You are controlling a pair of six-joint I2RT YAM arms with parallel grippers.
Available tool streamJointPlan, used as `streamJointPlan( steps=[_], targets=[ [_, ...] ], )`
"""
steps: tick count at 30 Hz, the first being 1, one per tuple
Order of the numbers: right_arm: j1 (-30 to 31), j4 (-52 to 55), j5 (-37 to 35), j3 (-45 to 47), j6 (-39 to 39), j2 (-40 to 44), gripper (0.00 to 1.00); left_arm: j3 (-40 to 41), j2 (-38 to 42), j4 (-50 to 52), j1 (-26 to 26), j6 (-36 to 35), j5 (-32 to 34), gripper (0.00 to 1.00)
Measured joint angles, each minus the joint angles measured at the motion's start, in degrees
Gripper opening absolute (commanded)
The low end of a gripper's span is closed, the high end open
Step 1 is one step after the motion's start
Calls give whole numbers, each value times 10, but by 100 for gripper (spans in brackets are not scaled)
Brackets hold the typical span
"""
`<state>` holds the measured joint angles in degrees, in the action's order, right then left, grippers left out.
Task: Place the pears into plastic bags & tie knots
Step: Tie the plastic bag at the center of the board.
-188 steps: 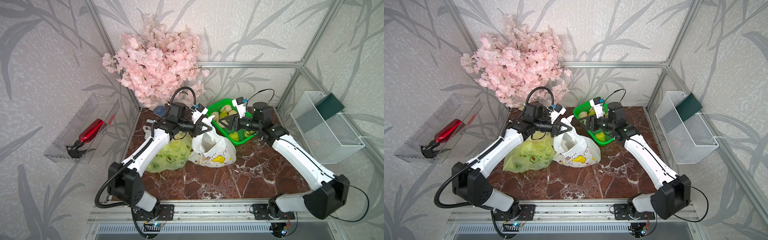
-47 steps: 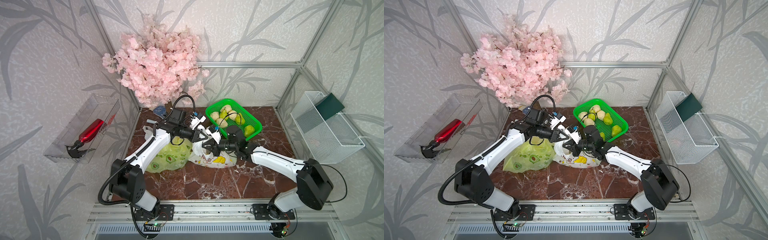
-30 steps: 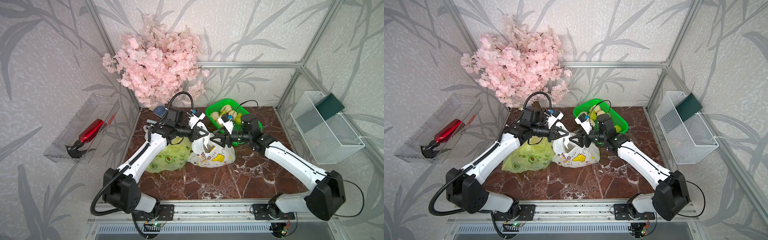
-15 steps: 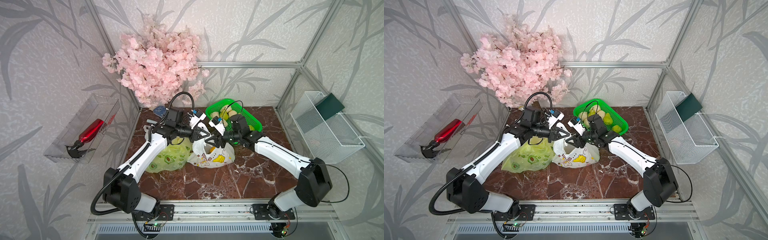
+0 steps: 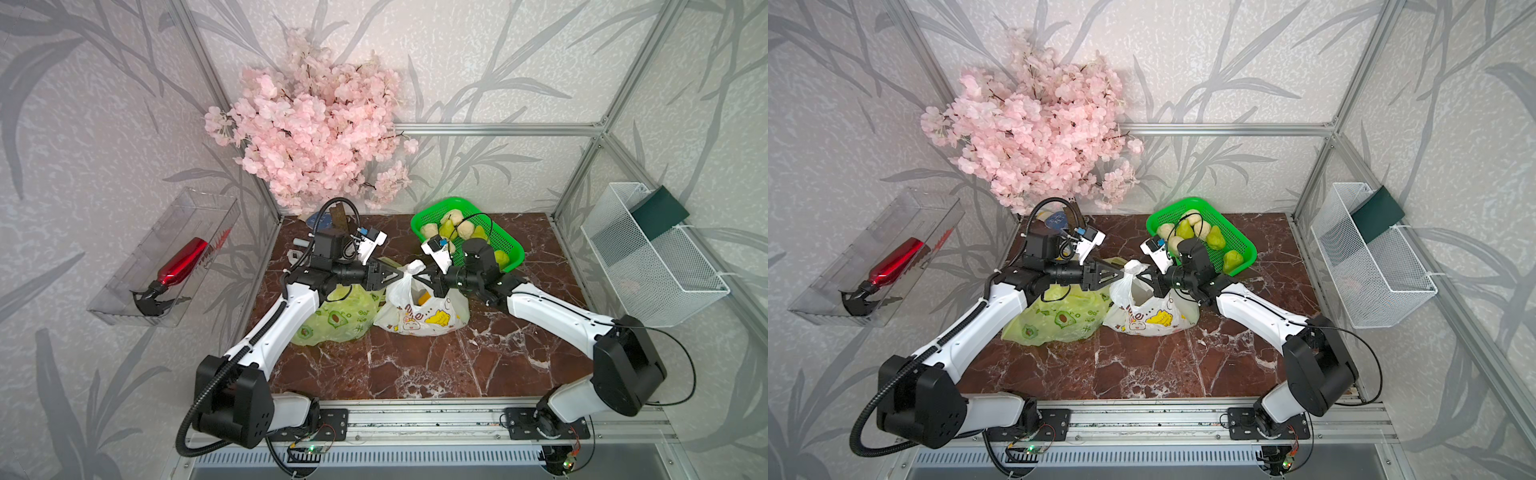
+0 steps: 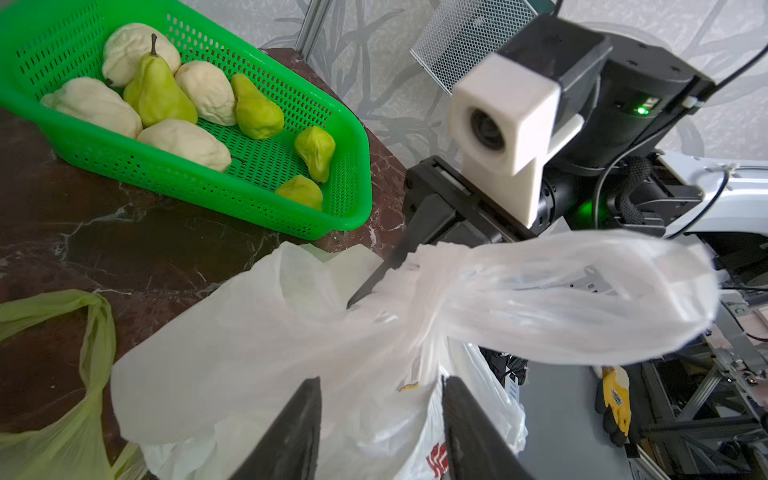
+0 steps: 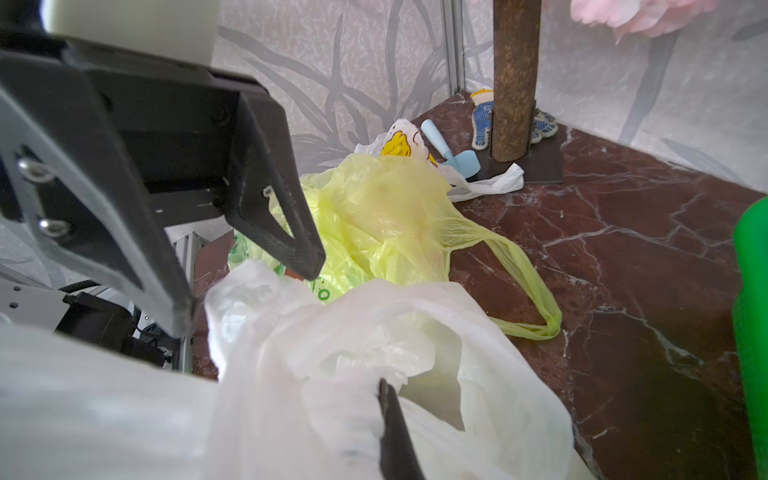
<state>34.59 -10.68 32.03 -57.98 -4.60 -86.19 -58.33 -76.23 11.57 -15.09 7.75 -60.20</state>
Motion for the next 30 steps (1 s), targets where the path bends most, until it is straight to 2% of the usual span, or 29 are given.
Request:
streamJointPlan(
  steps=[4,8,13,16,19,22,26,28,30],
  targets=[
    [0,-78,-21,23,-24,1,0,38,0,-76,-38,48,-14,38],
    [0,-207,-25,75,-67,3,0,59,0,-133,-87,89,-23,32],
    [0,-395,-9,127,-131,-10,0,61,-9,-192,-130,121,-23,37],
    [-6,-514,6,143,-181,-47,0,60,-11,-171,-134,114,-19,44],
    [-20,-591,20,155,-232,-90,0,59,12,-87,-116,77,0,47],
    [-33,-619,30,159,-263,-104,0,59,69,-29,-68,70,24,47],
    [-36,-643,50,156,-287,-105,0,59,156,-13,0,67,56,41],
    [-36,-649,58,155,-296,-105,0,48,157,-12,9,68,62,41],
    [-35,-650,66,153,-305,-107,0,19,122,-16,9,68,53,44]
  ],
)
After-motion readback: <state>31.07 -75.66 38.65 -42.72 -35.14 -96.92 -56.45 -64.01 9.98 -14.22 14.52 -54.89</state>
